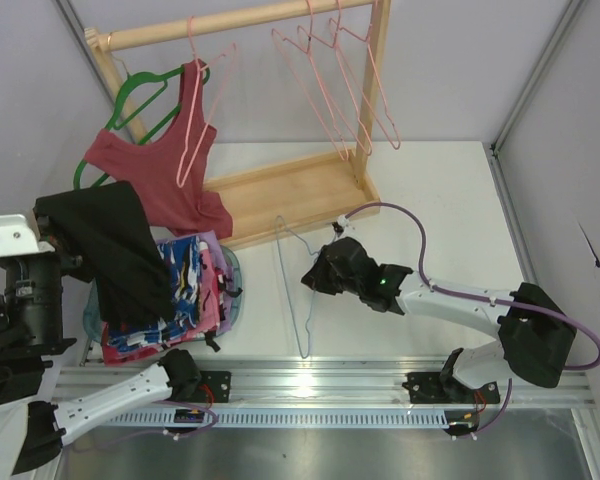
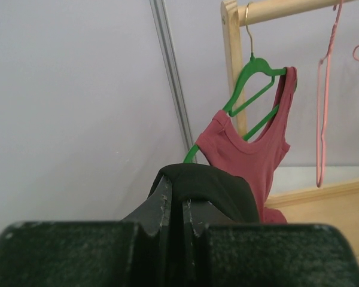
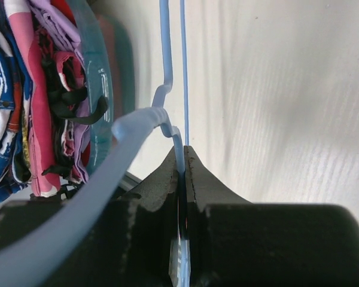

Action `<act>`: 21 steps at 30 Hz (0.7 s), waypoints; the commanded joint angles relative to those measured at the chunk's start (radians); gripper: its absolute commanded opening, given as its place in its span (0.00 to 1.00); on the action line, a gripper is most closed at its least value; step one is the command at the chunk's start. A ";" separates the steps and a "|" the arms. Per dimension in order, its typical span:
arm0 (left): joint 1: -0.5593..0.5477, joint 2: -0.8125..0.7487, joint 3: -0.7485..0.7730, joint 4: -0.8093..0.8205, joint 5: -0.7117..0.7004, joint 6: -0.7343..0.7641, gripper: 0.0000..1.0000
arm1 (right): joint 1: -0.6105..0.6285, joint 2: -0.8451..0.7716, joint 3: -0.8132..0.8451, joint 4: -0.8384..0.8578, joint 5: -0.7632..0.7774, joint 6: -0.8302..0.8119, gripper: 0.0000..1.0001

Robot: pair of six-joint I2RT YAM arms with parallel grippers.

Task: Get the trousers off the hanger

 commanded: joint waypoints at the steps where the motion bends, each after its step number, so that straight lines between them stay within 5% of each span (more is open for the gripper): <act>1: -0.004 -0.086 -0.028 0.054 0.033 0.090 0.00 | -0.014 -0.015 -0.018 -0.006 0.000 -0.002 0.00; 21: -0.005 -0.102 -0.083 0.009 0.061 0.265 0.00 | -0.022 -0.007 -0.028 -0.002 -0.005 0.002 0.00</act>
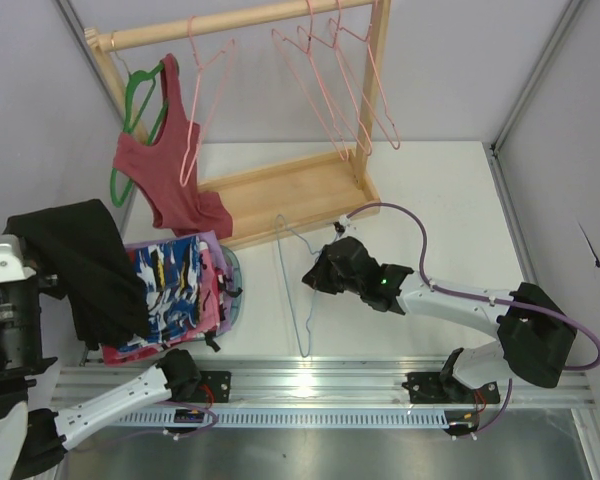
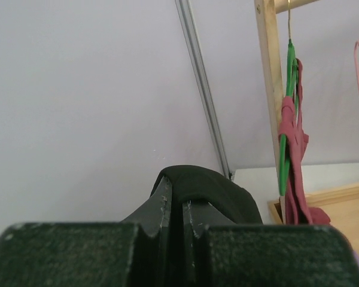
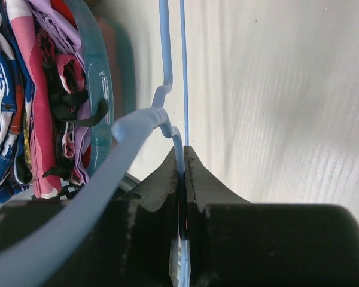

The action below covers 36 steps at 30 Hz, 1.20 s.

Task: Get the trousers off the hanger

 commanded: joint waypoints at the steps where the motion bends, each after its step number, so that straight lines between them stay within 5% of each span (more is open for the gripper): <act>1: -0.005 0.054 -0.048 0.004 0.049 0.079 0.00 | -0.007 -0.009 -0.010 -0.027 0.008 0.002 0.00; 20: -0.005 0.101 -0.314 -0.309 0.173 -0.257 0.00 | -0.047 -0.113 -0.085 -0.063 0.028 0.013 0.00; 28: -0.005 0.137 -0.334 -0.495 0.286 -0.282 0.00 | -0.054 -0.125 -0.098 -0.064 0.031 0.017 0.00; 36: -0.005 0.159 -0.282 -0.604 0.235 -0.104 0.00 | -0.056 -0.107 -0.101 -0.040 0.011 0.022 0.00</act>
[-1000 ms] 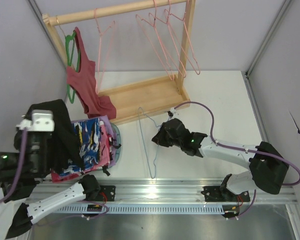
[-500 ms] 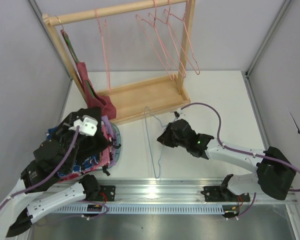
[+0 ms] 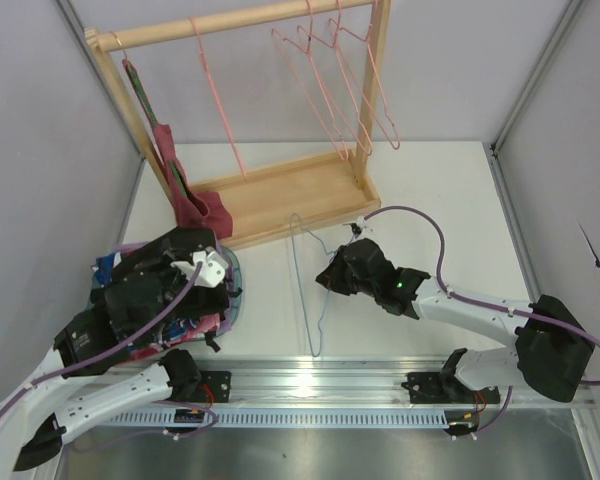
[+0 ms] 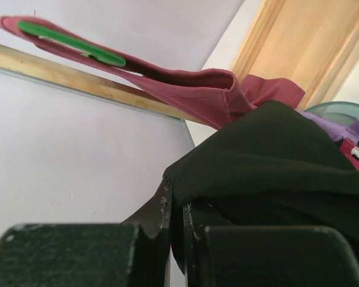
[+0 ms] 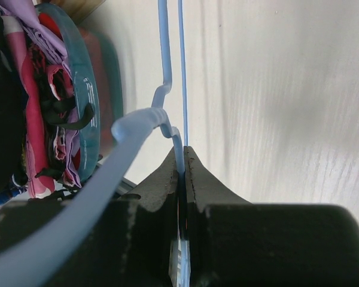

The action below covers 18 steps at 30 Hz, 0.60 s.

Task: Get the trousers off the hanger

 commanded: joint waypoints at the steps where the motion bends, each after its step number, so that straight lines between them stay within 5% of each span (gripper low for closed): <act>1: -0.003 -0.007 0.076 -0.090 0.009 0.088 0.00 | -0.007 0.003 -0.016 -0.012 0.007 0.017 0.00; 6: -0.003 -0.044 0.120 -0.115 0.089 0.224 0.00 | -0.007 0.022 -0.015 0.011 -0.011 0.018 0.00; 18: 0.099 0.036 0.001 -0.164 -0.047 0.276 0.00 | -0.007 -0.050 -0.028 -0.046 0.018 0.009 0.00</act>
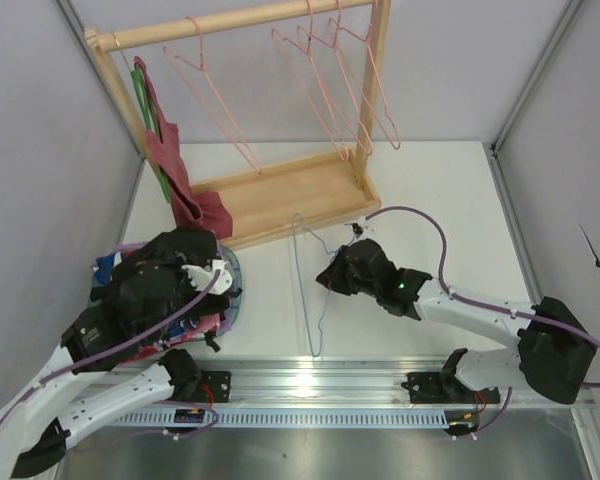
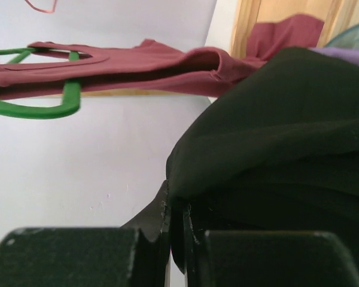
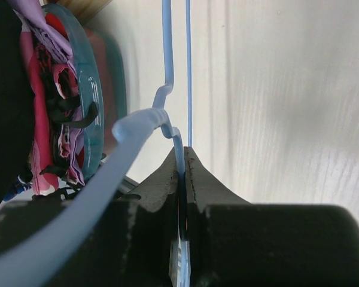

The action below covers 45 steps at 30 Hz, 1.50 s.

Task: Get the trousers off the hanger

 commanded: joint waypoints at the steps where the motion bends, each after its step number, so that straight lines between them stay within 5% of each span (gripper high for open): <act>1: 0.026 -0.005 -0.018 -0.026 -0.080 0.050 0.01 | -0.006 -0.054 -0.029 -0.059 0.025 0.007 0.00; 7: 0.025 -0.011 -0.012 -0.031 -0.083 -0.034 0.46 | -0.013 -0.069 -0.023 -0.063 -0.004 -0.007 0.00; 8: 0.025 -0.008 -0.005 -0.044 -0.071 -0.054 0.66 | -0.013 -0.070 -0.020 -0.062 -0.010 -0.018 0.00; 9: 0.025 -0.002 0.023 -0.052 -0.065 -0.094 0.99 | -0.013 -0.070 -0.007 -0.063 -0.013 -0.022 0.00; 20: 0.025 -0.060 0.303 -0.038 0.222 -0.324 1.00 | -0.006 -0.069 0.077 -0.106 -0.006 -0.099 0.00; 27: 0.025 -0.039 0.394 0.048 0.436 -0.635 1.00 | 0.049 -0.060 0.230 -0.250 0.115 -0.214 0.00; 33: 0.025 0.075 0.405 0.097 0.342 -0.944 0.97 | 0.097 -0.026 0.427 -0.388 0.149 -0.369 0.00; 38: 0.025 0.076 0.339 0.184 0.401 -1.114 0.95 | 0.102 0.011 0.591 -0.506 0.174 -0.482 0.00; 45: 0.026 0.162 0.279 0.183 0.433 -1.233 0.93 | 0.100 0.187 0.939 -0.715 0.261 -0.632 0.00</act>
